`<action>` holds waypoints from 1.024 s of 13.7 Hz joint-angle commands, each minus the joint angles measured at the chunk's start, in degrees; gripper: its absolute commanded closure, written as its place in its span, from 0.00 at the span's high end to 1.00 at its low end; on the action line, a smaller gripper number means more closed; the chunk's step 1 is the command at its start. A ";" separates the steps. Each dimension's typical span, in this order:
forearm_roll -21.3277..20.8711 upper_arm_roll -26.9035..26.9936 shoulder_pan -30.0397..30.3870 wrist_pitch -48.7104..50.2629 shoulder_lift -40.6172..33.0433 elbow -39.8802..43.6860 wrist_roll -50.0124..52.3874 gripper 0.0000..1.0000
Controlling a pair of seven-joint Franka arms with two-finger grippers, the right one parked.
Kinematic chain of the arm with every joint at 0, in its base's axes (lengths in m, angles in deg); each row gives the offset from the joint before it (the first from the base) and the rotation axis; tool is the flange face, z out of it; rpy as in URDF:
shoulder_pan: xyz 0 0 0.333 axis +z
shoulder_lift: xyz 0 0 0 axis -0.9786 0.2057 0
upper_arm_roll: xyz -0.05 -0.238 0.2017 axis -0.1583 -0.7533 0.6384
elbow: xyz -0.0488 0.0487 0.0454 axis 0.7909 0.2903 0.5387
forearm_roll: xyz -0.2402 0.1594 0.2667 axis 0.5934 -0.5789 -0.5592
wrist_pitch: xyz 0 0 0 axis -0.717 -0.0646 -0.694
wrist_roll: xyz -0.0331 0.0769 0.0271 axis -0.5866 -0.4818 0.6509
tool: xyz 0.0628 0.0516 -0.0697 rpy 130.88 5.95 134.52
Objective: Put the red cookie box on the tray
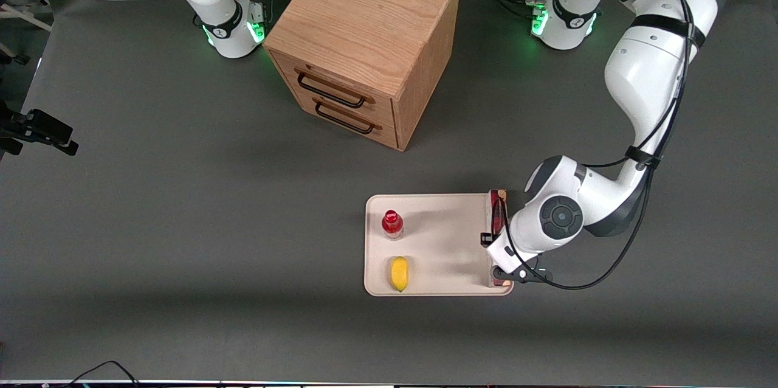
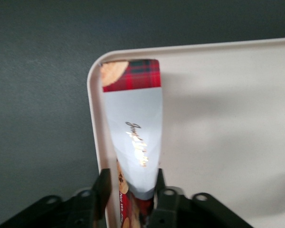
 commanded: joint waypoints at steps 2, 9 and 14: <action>0.99 -0.72 2.09 6.15 -4.63 0.66 -0.53 1.00; 13.12 0.77 8.07 38.84 -24.48 7.17 -8.30 1.00; 21.48 16.40 7.37 50.49 -43.18 -1.22 -26.17 1.00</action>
